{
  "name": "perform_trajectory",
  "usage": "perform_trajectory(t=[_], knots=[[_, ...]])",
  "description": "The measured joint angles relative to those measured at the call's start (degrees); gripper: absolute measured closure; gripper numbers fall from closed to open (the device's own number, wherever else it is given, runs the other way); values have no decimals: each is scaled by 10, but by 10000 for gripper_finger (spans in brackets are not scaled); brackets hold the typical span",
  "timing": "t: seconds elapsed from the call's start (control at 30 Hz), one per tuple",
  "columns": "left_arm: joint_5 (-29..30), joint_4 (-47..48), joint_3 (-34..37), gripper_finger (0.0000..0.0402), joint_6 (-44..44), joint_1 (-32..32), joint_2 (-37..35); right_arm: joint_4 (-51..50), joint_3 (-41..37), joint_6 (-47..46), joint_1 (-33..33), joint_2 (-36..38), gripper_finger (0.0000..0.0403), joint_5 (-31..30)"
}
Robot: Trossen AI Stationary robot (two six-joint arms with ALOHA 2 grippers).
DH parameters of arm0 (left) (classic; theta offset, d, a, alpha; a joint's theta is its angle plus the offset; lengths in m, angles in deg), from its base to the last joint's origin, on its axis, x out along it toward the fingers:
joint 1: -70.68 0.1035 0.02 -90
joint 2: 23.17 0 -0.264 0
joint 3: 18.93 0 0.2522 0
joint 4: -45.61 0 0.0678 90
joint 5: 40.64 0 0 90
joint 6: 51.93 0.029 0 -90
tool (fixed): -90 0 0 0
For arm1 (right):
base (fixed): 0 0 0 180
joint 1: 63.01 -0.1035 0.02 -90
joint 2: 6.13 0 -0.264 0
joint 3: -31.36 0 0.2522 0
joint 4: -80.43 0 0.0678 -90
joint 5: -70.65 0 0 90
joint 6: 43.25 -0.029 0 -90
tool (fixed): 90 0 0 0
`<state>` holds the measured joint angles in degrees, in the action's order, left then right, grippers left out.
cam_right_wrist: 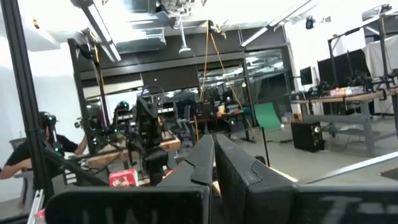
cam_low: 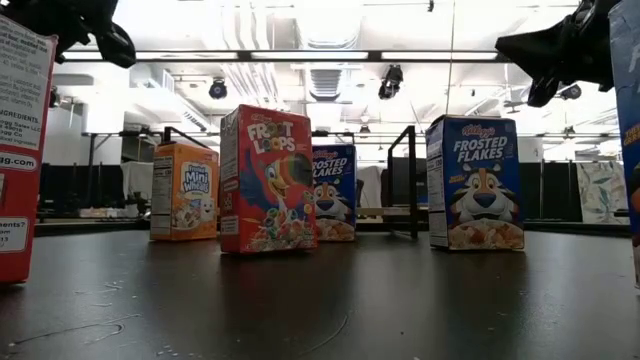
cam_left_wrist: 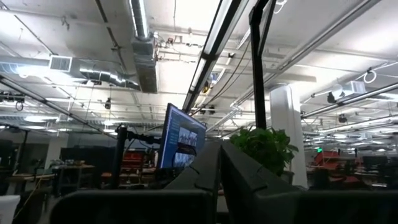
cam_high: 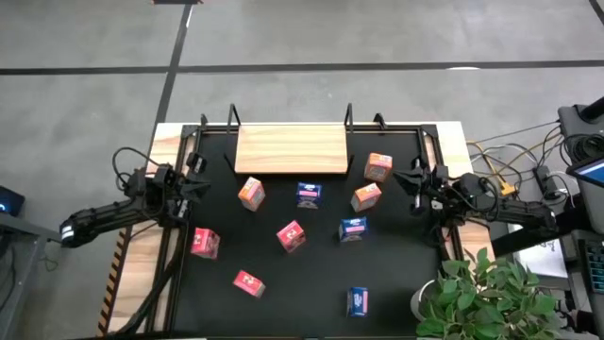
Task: Stack cereal on shelf
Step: Put the bottom left orange cereal box on the shelf
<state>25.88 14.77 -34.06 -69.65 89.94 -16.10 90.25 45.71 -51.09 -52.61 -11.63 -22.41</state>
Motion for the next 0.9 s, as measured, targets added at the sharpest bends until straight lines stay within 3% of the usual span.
perform_trajectory(t=[0.23, 0.47, 0.7, 0.9], knots=[[69, -33, -16, 402, -45, -33, 36, 28, 17, 44, 0, -37, 394, 0], [73, 11, -117, 402, -63, -56, 135, 35, 53, 105, 0, -85, 394, 0], [96, 286, -276, 402, -118, -57, 251, 39, 83, 134, 0, -131, 394, -1], [156, 522, -400, 402, -172, -93, 372, 38, 97, 161, 0, -159, 394, -24]])
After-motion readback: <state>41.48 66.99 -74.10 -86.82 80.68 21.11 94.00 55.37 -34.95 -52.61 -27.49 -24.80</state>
